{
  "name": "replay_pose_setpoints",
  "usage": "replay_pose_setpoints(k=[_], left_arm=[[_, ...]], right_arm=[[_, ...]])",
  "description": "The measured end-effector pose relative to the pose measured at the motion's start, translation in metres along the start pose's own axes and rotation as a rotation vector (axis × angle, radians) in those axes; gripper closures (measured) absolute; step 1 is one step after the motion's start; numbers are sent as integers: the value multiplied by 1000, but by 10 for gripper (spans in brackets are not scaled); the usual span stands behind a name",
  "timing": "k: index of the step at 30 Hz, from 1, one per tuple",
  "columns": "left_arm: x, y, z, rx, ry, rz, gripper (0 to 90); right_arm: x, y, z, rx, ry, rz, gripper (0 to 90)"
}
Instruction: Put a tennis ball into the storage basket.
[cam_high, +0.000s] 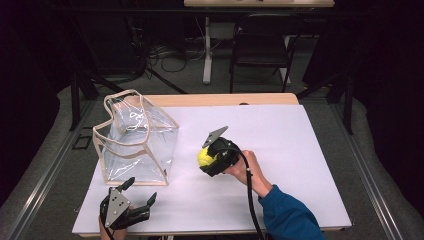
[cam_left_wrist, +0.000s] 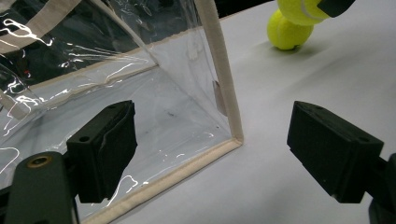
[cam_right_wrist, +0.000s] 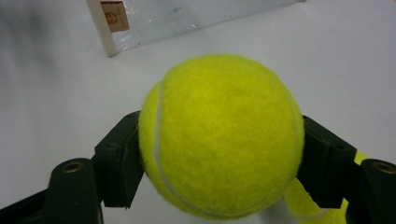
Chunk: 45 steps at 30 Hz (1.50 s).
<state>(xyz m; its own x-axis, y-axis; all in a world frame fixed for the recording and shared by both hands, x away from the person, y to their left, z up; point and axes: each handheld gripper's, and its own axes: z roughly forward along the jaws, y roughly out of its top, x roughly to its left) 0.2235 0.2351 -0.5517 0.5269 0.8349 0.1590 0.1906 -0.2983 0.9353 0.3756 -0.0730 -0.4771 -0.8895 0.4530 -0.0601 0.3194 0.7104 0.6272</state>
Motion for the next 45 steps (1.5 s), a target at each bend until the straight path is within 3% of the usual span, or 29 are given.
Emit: replay_pose_setpoints(k=[45], left_arm=[[0,1,2,1,-7,3,161]], right_arm=[[-1,36,3,-72,-2,-23,259]])
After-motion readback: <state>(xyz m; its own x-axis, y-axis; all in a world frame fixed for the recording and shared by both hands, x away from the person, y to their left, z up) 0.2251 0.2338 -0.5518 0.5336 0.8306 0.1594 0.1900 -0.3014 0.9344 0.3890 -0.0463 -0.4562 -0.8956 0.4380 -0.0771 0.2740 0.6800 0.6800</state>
